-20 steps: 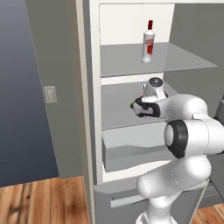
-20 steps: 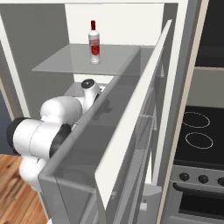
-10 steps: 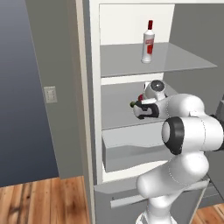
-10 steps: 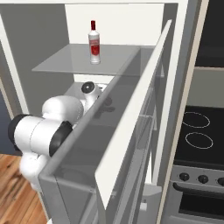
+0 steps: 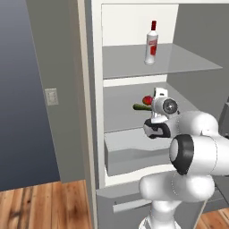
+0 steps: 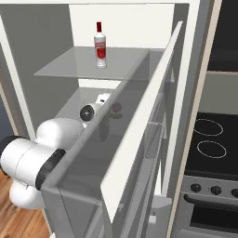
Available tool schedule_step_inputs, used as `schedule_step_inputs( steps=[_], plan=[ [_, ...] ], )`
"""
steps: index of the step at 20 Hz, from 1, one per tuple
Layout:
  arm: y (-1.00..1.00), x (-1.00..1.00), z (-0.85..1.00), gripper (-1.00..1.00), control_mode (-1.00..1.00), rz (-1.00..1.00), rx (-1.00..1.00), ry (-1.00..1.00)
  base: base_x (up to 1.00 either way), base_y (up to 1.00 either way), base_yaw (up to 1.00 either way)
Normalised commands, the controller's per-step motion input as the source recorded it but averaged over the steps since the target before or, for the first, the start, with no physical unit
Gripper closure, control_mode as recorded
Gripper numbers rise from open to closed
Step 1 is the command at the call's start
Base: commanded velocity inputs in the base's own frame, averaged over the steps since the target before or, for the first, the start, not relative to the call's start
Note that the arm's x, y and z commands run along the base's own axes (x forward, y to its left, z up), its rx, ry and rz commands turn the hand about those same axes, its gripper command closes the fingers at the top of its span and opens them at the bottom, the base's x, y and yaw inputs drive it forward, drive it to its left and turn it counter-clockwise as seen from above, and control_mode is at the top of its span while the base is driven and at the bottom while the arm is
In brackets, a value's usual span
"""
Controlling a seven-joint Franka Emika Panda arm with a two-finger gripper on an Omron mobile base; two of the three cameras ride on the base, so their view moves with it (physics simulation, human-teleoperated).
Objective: Place the liquor on the top shelf of the fridge to keep it out of children's reach, and place the mango and squash on lower shelves for easy access.
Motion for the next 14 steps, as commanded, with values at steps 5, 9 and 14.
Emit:
schedule_step_inputs(
  steps=[5, 9, 14],
  plan=[
    [0.05, -0.64, 0.42, -1.00, -1.00, 0.00, -0.04, -0.18, 0.00, 0.00, 0.00],
    [0.24, -0.62, 0.93, -1.00, -1.00, 0.00, -0.10, -0.01, 0.00, 0.00, 0.00],
    [0.18, -0.80, 0.96, -1.00, -1.00, 0.00, -0.12, 0.19, 0.00, 0.00, 0.00]
  ],
)
